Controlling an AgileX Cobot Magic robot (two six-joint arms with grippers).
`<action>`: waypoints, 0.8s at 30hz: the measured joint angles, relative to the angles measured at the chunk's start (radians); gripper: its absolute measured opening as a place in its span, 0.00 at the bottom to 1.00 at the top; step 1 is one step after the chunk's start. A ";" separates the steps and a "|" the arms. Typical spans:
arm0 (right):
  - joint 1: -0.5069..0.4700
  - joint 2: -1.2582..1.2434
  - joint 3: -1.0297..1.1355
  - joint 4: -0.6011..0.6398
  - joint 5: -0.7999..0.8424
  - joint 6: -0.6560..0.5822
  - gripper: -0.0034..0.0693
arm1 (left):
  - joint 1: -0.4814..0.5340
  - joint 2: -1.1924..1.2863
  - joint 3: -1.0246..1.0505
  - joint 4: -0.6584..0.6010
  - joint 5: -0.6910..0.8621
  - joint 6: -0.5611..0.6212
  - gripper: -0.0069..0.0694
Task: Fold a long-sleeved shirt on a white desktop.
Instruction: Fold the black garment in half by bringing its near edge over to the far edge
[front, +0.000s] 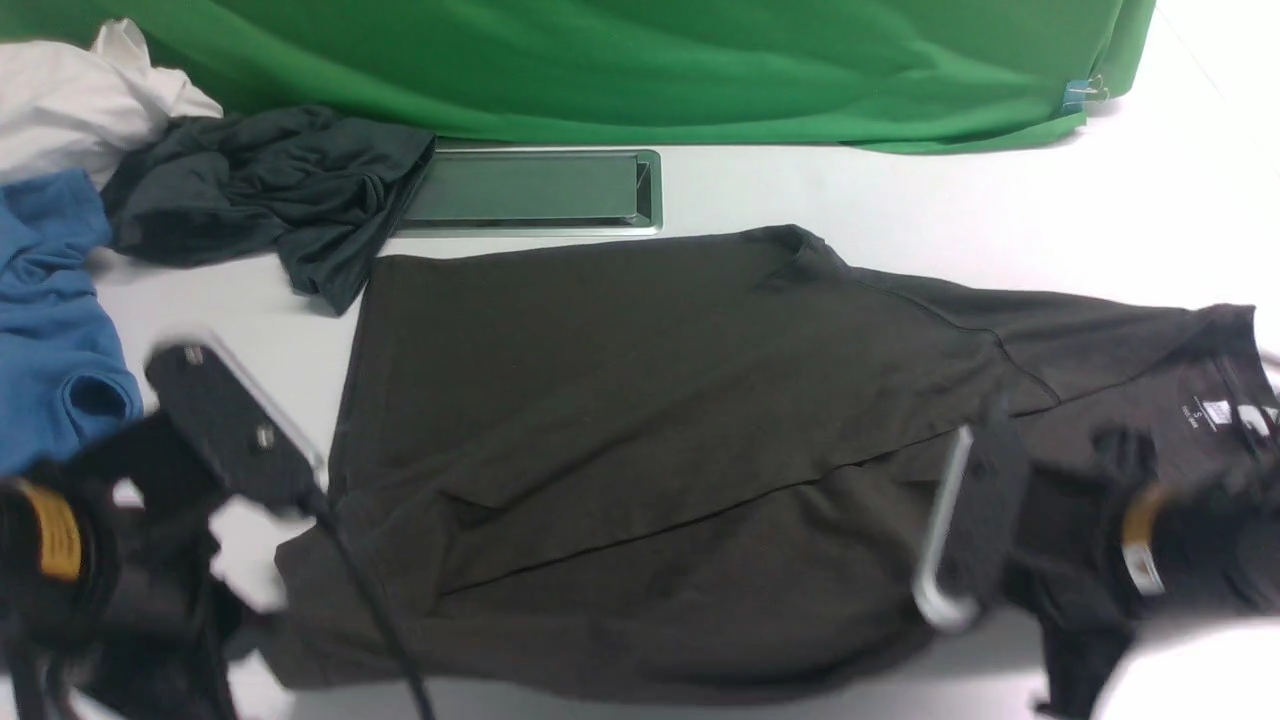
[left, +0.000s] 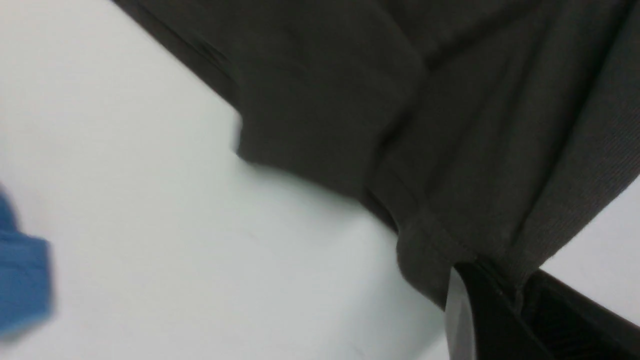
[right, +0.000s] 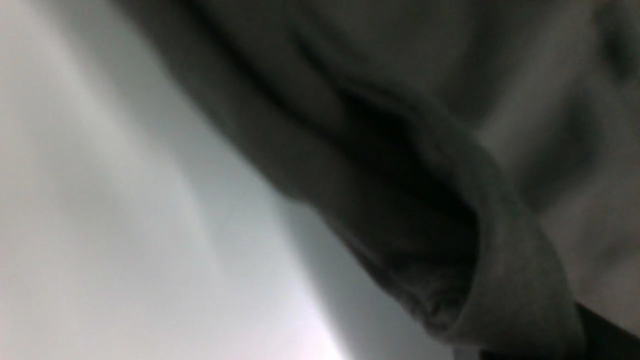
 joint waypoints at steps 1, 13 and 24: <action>-0.010 0.019 -0.025 0.000 -0.001 -0.002 0.10 | 0.009 0.015 -0.014 0.000 -0.013 -0.004 0.14; -0.153 0.314 -0.418 0.004 -0.001 -0.010 0.10 | 0.321 0.366 -0.218 -0.076 -0.187 -0.008 0.14; -0.228 0.573 -0.756 0.008 0.012 -0.023 0.09 | 0.363 0.731 -0.579 -0.014 -0.207 0.021 0.14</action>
